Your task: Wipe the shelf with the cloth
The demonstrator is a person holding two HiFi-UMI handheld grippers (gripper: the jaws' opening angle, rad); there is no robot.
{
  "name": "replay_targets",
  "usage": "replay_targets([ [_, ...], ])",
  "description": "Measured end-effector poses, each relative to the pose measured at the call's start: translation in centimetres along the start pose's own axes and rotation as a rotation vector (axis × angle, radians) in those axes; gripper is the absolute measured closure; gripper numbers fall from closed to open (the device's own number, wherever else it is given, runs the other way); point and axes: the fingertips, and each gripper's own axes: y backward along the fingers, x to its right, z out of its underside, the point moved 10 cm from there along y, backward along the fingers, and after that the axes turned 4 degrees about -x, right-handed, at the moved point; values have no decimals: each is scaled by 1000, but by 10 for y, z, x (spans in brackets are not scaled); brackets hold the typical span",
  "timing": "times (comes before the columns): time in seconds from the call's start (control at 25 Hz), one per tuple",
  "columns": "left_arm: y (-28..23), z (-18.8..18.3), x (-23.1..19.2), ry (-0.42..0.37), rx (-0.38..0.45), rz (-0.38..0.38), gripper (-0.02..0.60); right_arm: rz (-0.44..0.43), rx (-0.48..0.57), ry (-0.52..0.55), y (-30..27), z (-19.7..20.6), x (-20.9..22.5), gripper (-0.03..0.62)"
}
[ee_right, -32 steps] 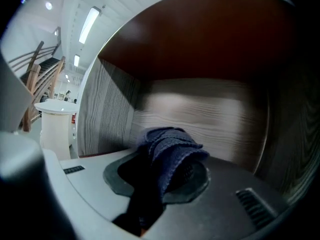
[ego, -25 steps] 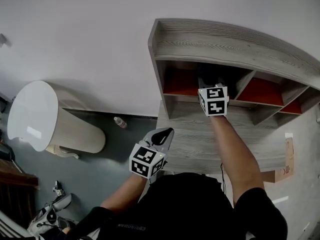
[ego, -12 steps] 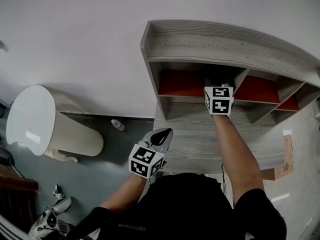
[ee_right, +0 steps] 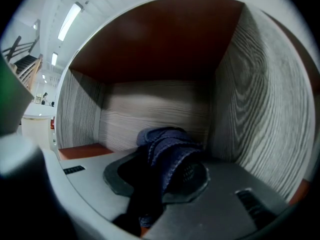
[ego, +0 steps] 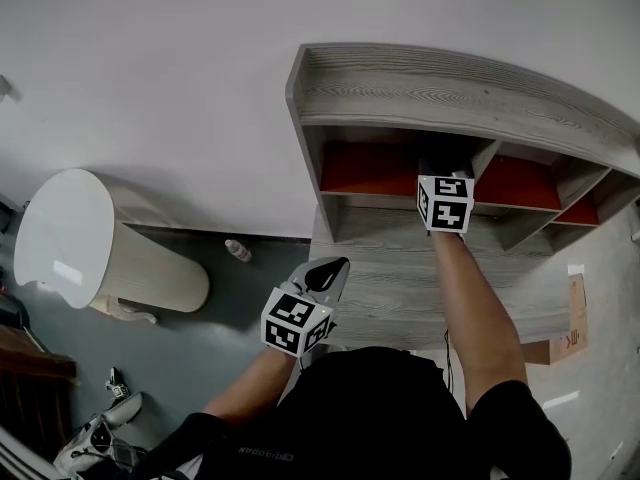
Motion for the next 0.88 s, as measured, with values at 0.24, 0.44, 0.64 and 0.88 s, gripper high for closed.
replay_targets([
  [0.24, 4, 1, -2, 5, -2, -15, 574, -11, 5, 5, 0, -1, -1, 496],
  [0.44, 7, 3, -4, 8, -4, -22, 574, -84, 44, 20, 5, -13, -22, 494],
  [0.64, 12, 3, -6, 11, 2, -36, 574, -206, 94, 36, 7, -40, -60, 494],
  [0.88, 19, 7, -9, 25, 6, -60, 574, -363, 121, 13, 1, -78, -101, 494],
])
